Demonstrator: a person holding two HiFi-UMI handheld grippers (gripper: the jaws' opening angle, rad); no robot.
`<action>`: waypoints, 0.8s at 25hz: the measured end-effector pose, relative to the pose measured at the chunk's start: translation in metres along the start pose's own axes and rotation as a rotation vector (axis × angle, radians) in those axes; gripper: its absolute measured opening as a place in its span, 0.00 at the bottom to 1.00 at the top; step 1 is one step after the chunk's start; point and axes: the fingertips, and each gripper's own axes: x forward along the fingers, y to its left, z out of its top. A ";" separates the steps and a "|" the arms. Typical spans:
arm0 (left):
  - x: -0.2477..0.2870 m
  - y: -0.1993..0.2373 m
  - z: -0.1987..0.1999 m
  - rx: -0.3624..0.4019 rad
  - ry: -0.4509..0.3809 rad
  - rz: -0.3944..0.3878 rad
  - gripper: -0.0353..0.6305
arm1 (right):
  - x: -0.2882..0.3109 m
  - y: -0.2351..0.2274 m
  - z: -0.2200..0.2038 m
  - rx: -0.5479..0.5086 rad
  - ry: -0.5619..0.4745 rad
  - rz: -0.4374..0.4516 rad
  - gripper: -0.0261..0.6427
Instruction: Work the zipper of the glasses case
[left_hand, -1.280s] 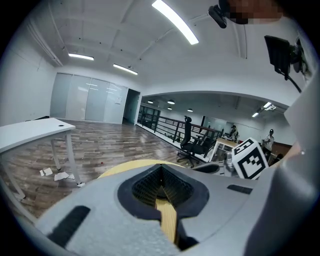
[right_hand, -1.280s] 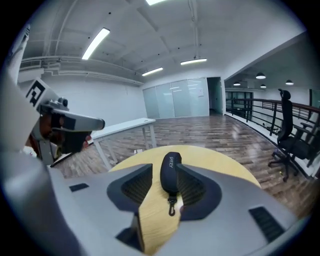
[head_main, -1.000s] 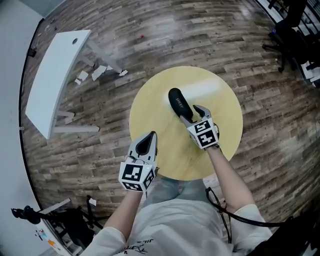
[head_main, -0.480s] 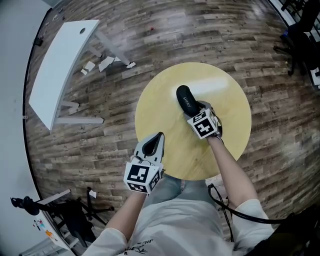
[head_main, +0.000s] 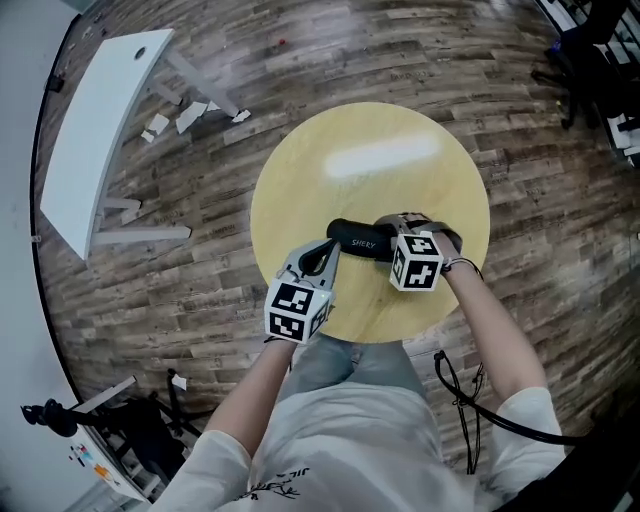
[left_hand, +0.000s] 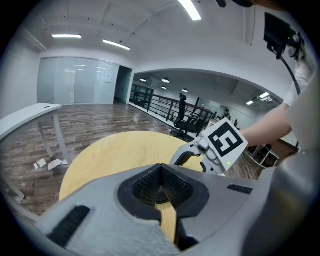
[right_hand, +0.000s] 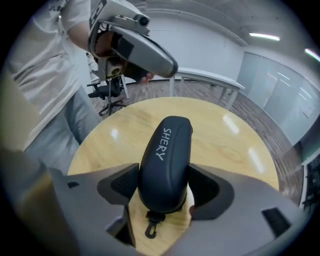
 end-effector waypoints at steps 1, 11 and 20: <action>0.009 -0.008 -0.008 0.019 0.032 -0.030 0.06 | -0.001 0.007 -0.001 -0.013 -0.007 0.013 0.50; 0.076 -0.037 -0.047 0.146 0.221 -0.129 0.06 | -0.004 0.013 -0.005 0.033 -0.078 0.012 0.50; 0.075 -0.038 -0.040 0.165 0.237 -0.137 0.06 | -0.050 -0.003 -0.078 0.168 -0.132 0.002 0.49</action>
